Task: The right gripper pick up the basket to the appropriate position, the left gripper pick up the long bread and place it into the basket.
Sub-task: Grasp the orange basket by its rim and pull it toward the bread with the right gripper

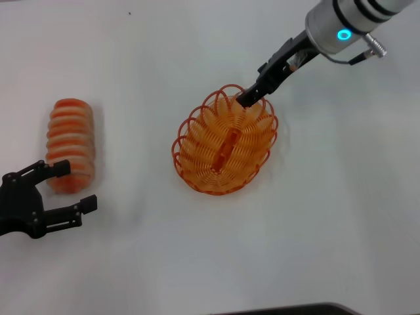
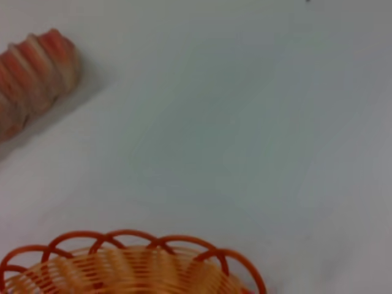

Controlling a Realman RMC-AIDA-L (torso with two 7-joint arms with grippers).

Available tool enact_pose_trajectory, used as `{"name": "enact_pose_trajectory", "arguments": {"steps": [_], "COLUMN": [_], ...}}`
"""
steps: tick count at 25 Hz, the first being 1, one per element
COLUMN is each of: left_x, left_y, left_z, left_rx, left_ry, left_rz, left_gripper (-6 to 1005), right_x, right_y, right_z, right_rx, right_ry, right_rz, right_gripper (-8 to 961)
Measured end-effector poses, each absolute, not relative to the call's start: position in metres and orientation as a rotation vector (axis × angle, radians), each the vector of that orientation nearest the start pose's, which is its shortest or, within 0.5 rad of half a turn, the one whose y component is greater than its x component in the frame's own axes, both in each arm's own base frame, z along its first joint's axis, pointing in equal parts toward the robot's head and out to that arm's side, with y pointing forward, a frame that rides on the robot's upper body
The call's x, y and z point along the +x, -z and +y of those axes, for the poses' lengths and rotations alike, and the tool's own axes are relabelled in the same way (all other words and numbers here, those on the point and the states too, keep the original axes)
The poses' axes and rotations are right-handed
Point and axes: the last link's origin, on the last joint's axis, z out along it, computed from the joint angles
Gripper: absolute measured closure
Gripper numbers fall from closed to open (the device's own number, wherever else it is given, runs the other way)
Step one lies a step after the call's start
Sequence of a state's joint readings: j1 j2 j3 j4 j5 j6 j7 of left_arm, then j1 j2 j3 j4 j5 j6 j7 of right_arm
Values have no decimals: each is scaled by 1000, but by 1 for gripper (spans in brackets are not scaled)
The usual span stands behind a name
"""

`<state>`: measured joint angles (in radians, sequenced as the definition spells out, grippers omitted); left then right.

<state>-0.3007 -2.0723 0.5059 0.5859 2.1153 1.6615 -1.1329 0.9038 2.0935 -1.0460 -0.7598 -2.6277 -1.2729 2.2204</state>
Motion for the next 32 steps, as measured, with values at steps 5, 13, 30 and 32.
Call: {"name": "enact_pose_trajectory", "arguments": {"steps": [5, 13, 30, 32], "left_x": [-339, -338, -337, -337], "left_y": [-1, -1, -1, -1], "left_z": [241, 242, 243, 243], "left_rx": [-2631, -2634, -2643, -2644], "left_ry": [683, 684, 682, 682], "left_rz": [-710, -708, -700, -699], "left_gripper": [53, 53, 53, 53], "right_x": [192, 190, 189, 188], "right_y": [42, 47, 56, 56], "right_z": [413, 410, 407, 408], "right_rx": [-2682, -2703, -2718, -2719], "right_ry": [365, 377, 417, 407], "right_rz": [849, 828, 764, 768], "right_gripper": [65, 69, 438, 491]}}
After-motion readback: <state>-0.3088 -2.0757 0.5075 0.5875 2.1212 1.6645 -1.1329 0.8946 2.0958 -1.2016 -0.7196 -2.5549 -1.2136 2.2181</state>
